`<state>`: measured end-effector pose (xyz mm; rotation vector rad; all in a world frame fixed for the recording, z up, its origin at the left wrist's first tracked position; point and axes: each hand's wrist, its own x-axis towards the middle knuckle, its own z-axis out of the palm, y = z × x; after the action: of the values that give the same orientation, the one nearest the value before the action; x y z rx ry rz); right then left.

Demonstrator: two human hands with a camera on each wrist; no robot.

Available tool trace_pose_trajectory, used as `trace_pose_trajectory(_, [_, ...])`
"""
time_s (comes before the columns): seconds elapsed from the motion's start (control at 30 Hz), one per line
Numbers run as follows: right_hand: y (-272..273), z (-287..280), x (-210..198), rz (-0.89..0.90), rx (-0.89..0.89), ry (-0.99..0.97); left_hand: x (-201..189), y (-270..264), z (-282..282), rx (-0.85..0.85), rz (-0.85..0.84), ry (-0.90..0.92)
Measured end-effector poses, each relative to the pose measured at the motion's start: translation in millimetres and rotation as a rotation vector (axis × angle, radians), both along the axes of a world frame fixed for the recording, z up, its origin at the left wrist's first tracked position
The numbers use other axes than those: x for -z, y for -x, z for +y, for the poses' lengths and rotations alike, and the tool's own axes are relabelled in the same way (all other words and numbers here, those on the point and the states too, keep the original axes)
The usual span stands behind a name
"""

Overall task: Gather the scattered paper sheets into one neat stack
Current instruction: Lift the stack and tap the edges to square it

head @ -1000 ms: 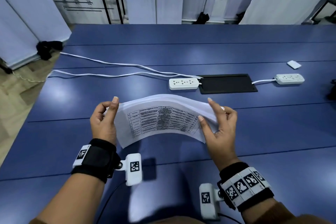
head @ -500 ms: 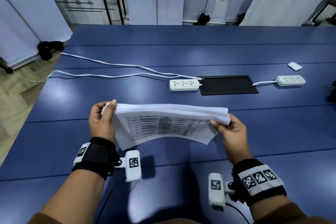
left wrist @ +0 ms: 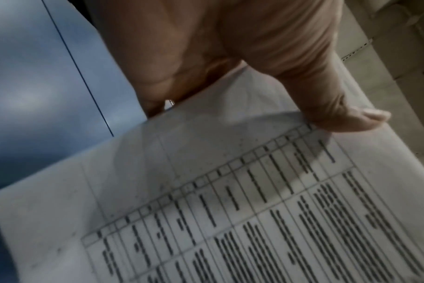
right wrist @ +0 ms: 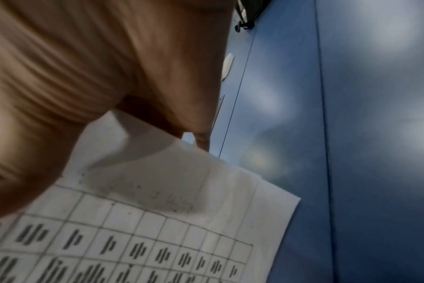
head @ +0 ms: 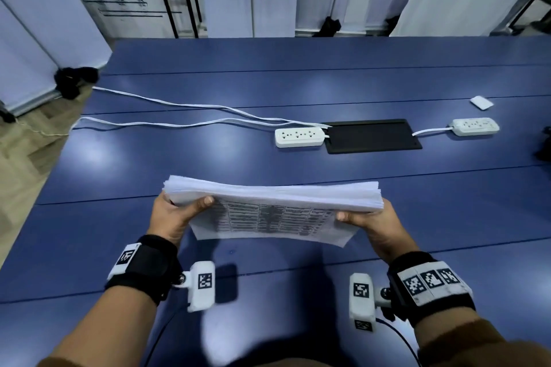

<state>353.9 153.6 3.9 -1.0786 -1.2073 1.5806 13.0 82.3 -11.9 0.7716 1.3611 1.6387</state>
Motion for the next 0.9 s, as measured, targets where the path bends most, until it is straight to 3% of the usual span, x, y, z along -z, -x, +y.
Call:
trace_pose_trajectory(0.13, [4, 1, 1, -0.023, -0.023, 0.015, 1, -1, -1, 0.115, 0.0, -0.002])
trace_pose_trajectory(0.27, [4, 2, -10, 0.009, -0.007, -0.004, -2, 12, 1, 0.09, 0.001, -0.037])
trace_pose_trajectory(0.43, [8, 4, -5, -0.095, -0.005, 0.007, 0, 13, 5, 0.175, 0.086, 0.037])
trace_pose_trajectory(0.67, [16, 11, -42, 0.073, 0.093, -0.088, -25, 22, 6, 0.078, 0.052, -0.071])
trace_pose_trajectory(0.8, [17, 1, -24, 0.004, 0.103, -0.029, -11, 16, 0, 0.137, 0.09, 0.023])
trace_pose_trajectory(0.9, [23, -6, -7, -0.059, 0.103, 0.033, -3, -1, -2, 0.138, 0.018, 0.066])
